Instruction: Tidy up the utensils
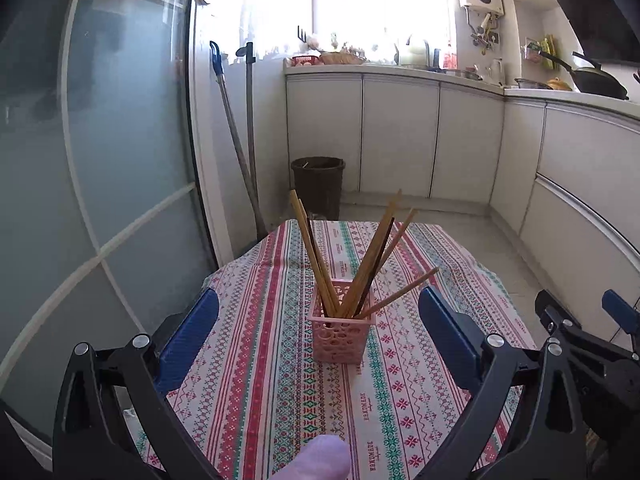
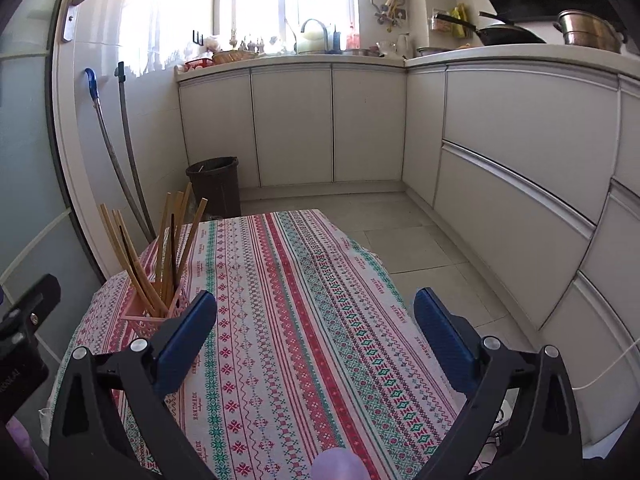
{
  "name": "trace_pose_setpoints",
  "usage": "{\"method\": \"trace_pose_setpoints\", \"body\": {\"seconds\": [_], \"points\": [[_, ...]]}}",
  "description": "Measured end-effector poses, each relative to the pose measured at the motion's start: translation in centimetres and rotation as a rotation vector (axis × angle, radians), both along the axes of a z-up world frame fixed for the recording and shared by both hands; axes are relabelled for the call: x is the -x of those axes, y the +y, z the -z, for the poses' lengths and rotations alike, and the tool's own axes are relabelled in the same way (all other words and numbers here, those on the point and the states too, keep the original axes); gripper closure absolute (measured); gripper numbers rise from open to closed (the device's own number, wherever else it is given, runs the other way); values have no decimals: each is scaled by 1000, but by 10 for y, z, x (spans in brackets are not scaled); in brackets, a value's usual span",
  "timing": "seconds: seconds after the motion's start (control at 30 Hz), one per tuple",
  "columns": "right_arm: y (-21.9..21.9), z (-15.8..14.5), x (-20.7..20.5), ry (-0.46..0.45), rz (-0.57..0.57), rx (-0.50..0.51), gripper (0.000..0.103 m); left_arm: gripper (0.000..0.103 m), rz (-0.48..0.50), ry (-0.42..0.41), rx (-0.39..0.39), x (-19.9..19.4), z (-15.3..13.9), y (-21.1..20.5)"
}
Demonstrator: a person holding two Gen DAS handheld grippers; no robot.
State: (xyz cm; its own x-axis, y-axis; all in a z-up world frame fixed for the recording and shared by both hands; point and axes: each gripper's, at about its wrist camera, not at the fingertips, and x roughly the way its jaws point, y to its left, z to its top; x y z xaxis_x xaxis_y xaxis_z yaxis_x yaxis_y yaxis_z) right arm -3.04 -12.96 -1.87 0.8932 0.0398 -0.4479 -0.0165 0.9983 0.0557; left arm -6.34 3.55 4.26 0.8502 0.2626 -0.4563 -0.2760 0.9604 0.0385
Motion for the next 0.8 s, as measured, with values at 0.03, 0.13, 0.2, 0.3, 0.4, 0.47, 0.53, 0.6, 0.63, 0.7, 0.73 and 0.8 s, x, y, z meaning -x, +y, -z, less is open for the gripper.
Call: {"method": "trace_pose_setpoints", "body": {"seconds": [0.03,0.13,0.2,0.3,0.4,0.47,0.53,0.6,0.63,0.7,0.73,0.8], "points": [[0,-1,1,-6,-6,0,7,7,-4,2,2,-1,1,1],[-2,-1,3,-21,0,7,7,7,-3,2,10,0,2,3],[-1,-1,2,-18,-6,1,7,7,6,11,3,0,5,1],[2,2,1,-8,-17,-2,7,7,4,19,6,-1,7,1],[3,3,1,-6,-21,-4,7,7,-2,19,7,-2,7,3],[2,3,1,-9,-23,-8,7,7,-2,22,5,-2,7,3],[3,3,1,-7,-25,-11,7,7,1,25,8,-2,8,3],[3,3,0,-4,-28,-15,7,7,0,26,3,-2,9,3],[3,3,0,-3,-30,-14,7,7,1,27,3,-2,9,3],[3,3,1,-5,-29,-15,7,7,2,28,4,-2,9,3],[3,3,1,-6,-29,-17,7,7,4,28,5,-2,9,3],[3,2,2,-9,-27,-16,7,7,5,29,3,-3,9,3]]}}
